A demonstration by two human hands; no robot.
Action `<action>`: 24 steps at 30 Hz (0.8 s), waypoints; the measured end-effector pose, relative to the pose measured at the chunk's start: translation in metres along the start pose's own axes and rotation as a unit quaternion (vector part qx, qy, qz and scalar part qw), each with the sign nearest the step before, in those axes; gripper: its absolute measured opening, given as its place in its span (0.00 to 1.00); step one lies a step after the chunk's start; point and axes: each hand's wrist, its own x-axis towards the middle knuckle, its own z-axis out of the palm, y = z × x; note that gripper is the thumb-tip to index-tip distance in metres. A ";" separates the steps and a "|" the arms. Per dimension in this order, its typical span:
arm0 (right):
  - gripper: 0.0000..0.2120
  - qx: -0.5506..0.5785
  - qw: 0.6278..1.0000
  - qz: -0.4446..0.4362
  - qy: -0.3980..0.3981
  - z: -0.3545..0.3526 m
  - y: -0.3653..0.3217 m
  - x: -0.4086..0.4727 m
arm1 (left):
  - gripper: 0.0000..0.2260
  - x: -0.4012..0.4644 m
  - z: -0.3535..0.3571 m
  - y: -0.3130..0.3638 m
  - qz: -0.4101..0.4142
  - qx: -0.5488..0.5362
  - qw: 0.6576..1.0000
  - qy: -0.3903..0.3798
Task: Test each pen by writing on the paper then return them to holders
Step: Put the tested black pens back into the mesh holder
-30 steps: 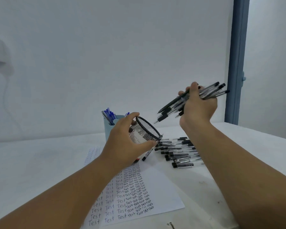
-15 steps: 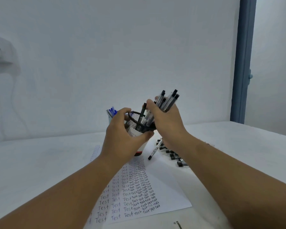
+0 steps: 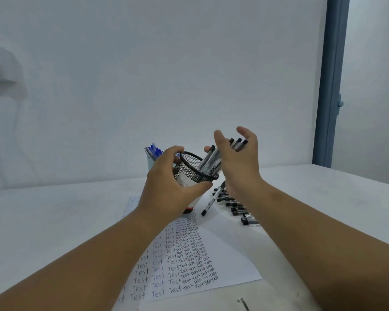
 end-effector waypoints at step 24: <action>0.06 -0.252 0.950 -0.150 -0.103 -0.012 0.016 0.011 | 0.38 0.000 -0.004 -0.002 0.006 0.010 1.000 -0.007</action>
